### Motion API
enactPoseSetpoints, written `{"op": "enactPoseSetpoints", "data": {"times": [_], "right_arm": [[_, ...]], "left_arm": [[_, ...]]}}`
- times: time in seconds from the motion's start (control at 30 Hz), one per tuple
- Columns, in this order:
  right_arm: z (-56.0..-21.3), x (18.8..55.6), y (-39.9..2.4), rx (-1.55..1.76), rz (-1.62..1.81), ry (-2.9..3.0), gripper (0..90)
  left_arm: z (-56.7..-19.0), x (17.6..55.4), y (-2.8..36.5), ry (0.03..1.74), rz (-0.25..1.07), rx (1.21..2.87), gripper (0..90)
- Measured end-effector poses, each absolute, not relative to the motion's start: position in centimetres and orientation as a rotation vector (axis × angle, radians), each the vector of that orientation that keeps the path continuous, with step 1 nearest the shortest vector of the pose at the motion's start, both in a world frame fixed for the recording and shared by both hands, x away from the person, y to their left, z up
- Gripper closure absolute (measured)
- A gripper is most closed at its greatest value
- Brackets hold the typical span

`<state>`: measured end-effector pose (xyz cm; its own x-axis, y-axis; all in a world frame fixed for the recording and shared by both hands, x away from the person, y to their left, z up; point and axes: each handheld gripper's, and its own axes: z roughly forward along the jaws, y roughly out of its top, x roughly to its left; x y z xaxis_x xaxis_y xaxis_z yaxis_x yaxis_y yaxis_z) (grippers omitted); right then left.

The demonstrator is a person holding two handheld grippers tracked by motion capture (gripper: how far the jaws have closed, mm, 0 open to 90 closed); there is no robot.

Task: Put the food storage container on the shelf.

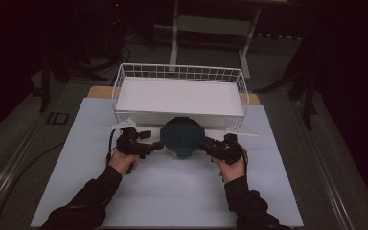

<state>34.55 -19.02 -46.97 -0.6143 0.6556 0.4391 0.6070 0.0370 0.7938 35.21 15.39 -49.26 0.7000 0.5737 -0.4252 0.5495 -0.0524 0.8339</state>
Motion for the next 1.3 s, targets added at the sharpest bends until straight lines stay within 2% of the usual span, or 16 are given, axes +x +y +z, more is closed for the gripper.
{"op": "enactPoseSetpoints", "data": {"times": [0.07,0.13,0.37,0.67,1.3], "right_arm": [[-47.0,33.7,-18.3,1.351,1.631,2.298,80.5],[-47.3,32.9,-17.7,1.308,1.622,2.354,89.6],[-49.2,31.6,-15.8,1.259,1.577,2.506,90.0],[-50.4,33.2,-15.2,1.308,1.547,2.488,90.0],[-50.3,36.9,-13.6,1.333,1.488,2.409,90.0]], "left_arm": [[-49.2,34.4,15.8,0.901,0.033,1.701,6.8],[-49.1,33.7,16.2,0.899,0.03,1.694,6.7],[-48.7,31.9,16.8,0.874,0.044,1.697,3.3],[-48.6,30.8,16.8,0.859,0.062,1.709,1.5],[-48.6,30.6,16.8,0.846,0.095,1.699,1.4]]}}
